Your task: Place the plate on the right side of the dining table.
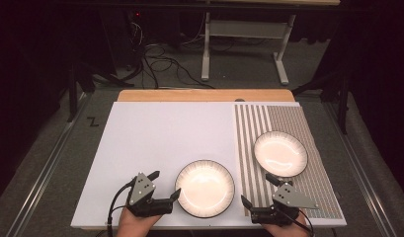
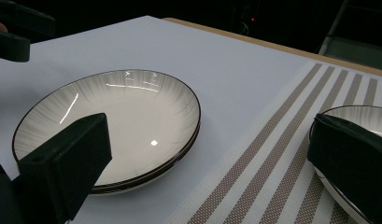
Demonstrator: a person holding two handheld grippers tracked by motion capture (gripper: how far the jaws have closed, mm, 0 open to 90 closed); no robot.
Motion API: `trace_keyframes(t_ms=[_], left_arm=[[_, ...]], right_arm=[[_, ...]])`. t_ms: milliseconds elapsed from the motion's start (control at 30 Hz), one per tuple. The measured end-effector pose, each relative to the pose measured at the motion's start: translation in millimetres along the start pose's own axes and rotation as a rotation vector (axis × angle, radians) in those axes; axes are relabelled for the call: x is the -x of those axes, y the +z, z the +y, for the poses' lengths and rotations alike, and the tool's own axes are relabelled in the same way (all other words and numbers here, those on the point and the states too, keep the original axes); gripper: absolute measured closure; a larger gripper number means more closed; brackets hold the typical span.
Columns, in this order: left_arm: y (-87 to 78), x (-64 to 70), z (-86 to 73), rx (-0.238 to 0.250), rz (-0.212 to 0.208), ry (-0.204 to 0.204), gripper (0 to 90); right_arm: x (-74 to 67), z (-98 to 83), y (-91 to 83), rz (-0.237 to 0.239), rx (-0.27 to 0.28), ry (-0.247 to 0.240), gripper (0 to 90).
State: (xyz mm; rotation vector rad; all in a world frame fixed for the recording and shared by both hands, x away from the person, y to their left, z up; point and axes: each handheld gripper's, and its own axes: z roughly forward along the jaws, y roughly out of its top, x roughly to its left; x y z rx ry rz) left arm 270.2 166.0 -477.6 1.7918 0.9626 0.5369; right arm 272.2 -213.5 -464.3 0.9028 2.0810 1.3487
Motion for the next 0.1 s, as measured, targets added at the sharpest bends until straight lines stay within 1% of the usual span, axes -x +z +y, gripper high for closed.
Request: trace_keyframes(t_ms=[100], left_arm=[[-1.3,-0.8,0.8,0.007,-0.002,-0.001,12.0]], right_arm=[[0.1,-0.3,0.9,-0.001,0.001,-0.001,0.4]])
